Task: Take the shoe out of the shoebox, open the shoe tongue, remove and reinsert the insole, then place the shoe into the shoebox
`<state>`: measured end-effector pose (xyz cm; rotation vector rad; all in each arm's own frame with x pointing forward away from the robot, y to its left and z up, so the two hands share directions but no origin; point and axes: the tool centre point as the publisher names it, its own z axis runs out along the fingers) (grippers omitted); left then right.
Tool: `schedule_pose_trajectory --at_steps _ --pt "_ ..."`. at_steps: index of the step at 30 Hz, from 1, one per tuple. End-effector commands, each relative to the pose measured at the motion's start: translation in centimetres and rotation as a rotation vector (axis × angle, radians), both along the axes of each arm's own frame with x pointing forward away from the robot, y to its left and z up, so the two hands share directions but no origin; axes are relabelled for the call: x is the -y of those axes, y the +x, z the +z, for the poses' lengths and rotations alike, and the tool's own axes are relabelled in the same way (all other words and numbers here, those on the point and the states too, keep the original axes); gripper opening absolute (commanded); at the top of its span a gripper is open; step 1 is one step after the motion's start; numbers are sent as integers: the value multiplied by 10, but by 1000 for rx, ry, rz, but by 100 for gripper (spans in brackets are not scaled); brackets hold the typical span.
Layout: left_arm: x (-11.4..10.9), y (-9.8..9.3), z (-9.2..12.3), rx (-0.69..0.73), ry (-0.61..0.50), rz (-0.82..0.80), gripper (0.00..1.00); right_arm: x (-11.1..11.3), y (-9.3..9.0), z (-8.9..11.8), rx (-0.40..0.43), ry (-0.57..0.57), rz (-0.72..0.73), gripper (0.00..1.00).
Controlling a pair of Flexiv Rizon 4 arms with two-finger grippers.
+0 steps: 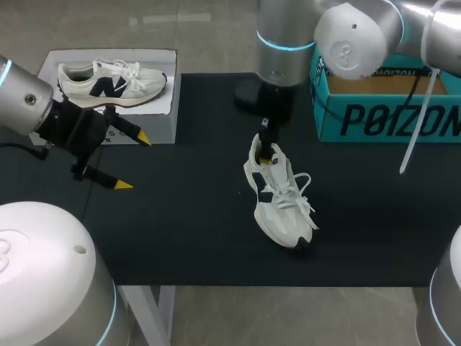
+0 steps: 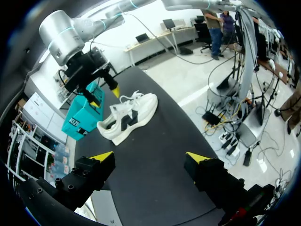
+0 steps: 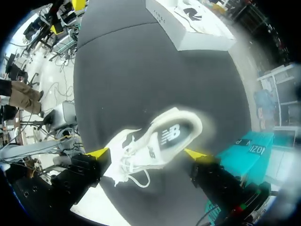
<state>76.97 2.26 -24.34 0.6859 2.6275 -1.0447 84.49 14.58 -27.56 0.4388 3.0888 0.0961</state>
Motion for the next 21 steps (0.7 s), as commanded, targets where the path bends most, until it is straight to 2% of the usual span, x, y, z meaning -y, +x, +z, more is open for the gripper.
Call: schedule_pose_trajectory --at_steps 1,16,21 --pt "0 1 0 -1 4 -1 100 -3 -2 -10 187 179 627 100" --pt "0 1 0 -1 4 -1 100 -3 -2 -10 187 179 627 100" --pt "0 1 0 -1 4 -1 100 -2 27 -9 148 161 673 100"
